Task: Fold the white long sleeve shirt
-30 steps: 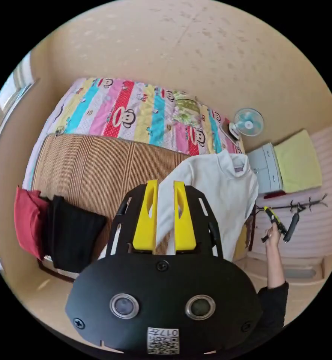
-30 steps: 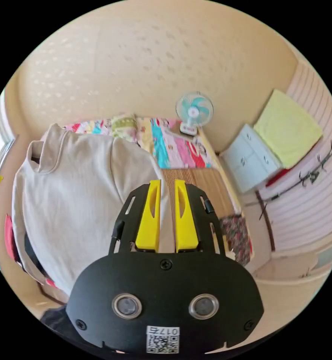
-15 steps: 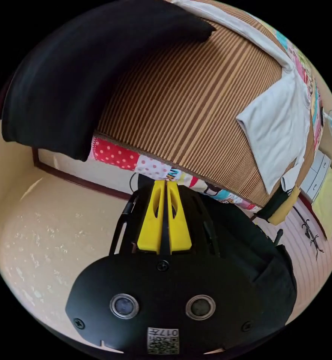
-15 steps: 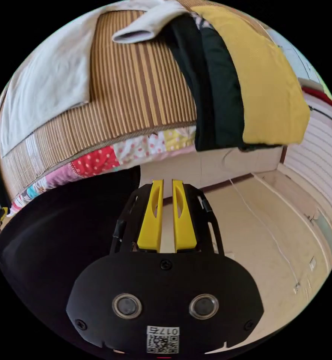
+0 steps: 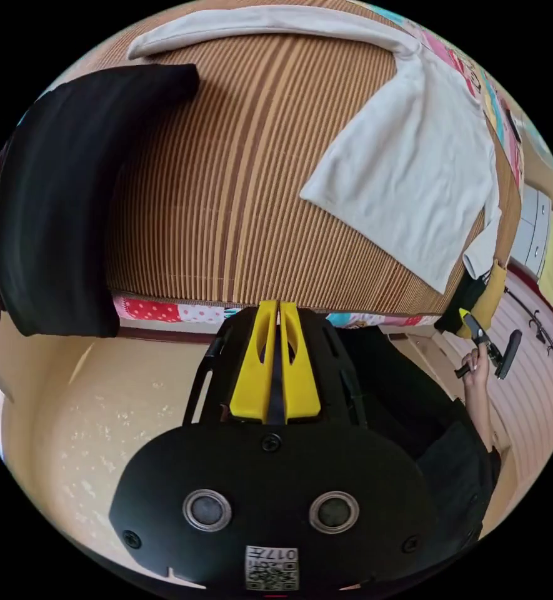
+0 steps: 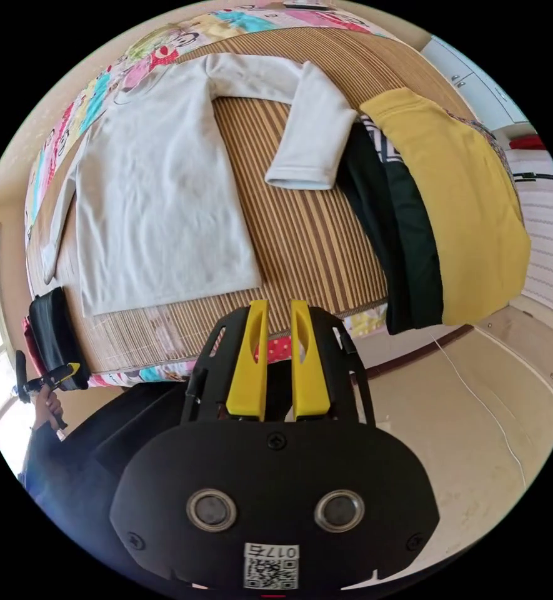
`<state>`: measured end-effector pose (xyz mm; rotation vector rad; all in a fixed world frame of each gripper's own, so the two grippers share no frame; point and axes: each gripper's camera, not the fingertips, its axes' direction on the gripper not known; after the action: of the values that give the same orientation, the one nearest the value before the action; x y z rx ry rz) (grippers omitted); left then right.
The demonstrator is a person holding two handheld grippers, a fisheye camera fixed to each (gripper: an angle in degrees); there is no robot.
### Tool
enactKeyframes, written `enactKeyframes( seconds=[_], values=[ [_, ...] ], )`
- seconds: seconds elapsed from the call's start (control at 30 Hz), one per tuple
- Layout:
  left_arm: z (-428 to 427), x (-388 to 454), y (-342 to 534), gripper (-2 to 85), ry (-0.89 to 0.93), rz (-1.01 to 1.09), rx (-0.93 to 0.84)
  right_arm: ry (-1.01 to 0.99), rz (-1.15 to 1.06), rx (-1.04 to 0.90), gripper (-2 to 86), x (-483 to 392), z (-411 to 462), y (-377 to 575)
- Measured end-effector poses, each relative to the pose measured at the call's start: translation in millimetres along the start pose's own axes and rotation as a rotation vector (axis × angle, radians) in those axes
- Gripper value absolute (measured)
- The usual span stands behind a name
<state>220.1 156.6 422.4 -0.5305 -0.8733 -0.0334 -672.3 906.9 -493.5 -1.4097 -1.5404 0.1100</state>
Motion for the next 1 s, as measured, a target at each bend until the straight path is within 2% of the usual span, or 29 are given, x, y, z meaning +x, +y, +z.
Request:
enactKeyframes(
  seconds=[0.1,0.17,0.3,0.53,0.7,1.0],
  values=[
    [8,27,1,-0.6,-0.064,0.123,-0.027,-0.008,-0.058,-0.016,7.3,-3,12,19],
    [23,34,6,-0.5,-0.086,0.179,-0.105,0.005,-0.1,-0.081,7.5,-2,33,35],
    [25,23,17,-0.5,-0.066,0.191,-0.189,-0.056,-0.202,-0.355,7.9,12,90,70],
    [-6,-35,20,0.3,-0.095,0.086,-0.156,-0.077,-0.163,-0.342,9.3,85,101,96],
    [-29,-47,8,4.9,-0.074,0.082,-0.098,-0.025,-0.176,-0.326,10.2,120,99,94],
    [-57,-23,-25,7.9,-0.115,0.179,0.034,-0.1,-0.283,-0.171,10.4,100,64,82]
  ],
)
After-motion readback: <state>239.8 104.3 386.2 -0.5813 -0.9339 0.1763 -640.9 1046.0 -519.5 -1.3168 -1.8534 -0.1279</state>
